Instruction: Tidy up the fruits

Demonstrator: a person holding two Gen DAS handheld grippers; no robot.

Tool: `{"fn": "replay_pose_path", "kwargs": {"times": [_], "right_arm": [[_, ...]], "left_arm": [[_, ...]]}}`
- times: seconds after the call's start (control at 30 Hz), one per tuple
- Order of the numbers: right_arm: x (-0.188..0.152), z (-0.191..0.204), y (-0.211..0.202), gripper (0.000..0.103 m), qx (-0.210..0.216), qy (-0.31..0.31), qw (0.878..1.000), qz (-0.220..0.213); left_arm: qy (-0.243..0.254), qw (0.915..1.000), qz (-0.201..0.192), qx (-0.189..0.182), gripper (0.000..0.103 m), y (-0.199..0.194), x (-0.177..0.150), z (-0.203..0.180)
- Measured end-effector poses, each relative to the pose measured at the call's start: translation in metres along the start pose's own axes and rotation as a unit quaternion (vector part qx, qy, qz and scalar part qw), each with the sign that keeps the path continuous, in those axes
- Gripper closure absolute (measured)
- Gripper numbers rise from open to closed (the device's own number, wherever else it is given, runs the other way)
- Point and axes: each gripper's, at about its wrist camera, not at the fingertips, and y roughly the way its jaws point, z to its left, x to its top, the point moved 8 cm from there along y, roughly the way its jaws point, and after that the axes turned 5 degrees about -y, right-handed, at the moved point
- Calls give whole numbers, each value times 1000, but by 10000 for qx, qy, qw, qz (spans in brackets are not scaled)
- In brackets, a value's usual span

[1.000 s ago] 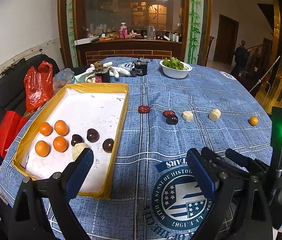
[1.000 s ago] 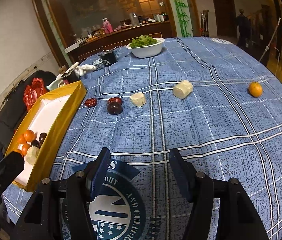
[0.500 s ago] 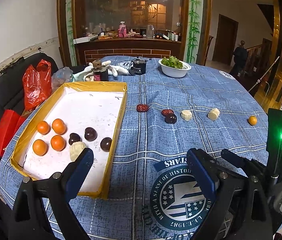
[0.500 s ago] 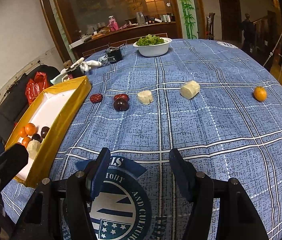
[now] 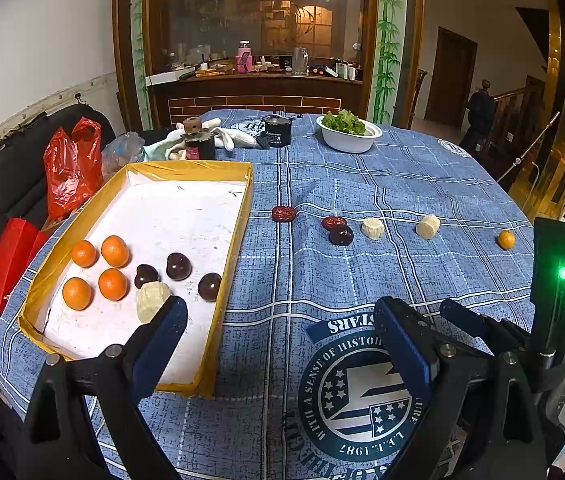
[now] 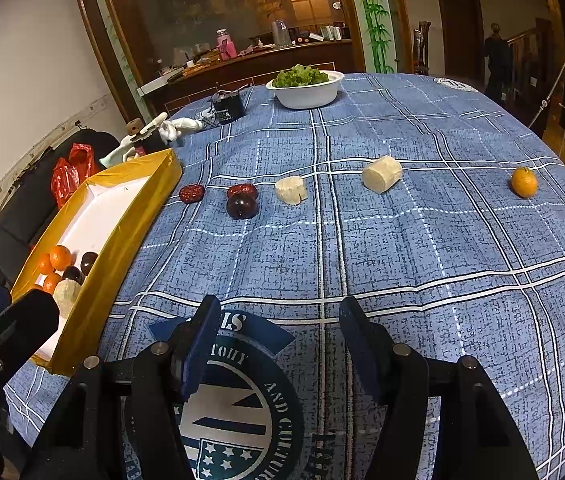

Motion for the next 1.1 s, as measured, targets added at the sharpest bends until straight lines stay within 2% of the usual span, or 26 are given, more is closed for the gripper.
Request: {"fn": "replay_pose_path", "kwargs": {"times": [0.6, 0.7, 0.8, 0.9, 0.97, 1.07, 1.1], "right_arm": [[-1, -1, 2, 36, 1, 41, 10000, 39], [1, -3, 1, 36, 110, 72, 9999, 48], [19, -23, -13, 36, 78, 139, 9998, -117], [52, -65, -37, 36, -249, 339, 9981, -456], [74, -94, -46, 36, -384, 481, 9964, -577], [91, -115, -37, 37, -475, 527, 9960, -550], [95, -119, -27, 43, -486, 527, 9963, -474]], "left_arm": [[18, 10000, 19, -6, 9, 1, -1, -1], [29, 10000, 27, -22, 9, 2, -1, -3], [102, 9999, 9, -133, 9, 2, 8, -4], [233, 9994, -192, -155, 9, -1, 33, -4], [246, 9990, -147, -348, 9, 4, 48, -7], [335, 9983, -59, -483, 9, 20, 63, -17], [483, 9973, -52, -549, 9, 28, 65, -25]]}}
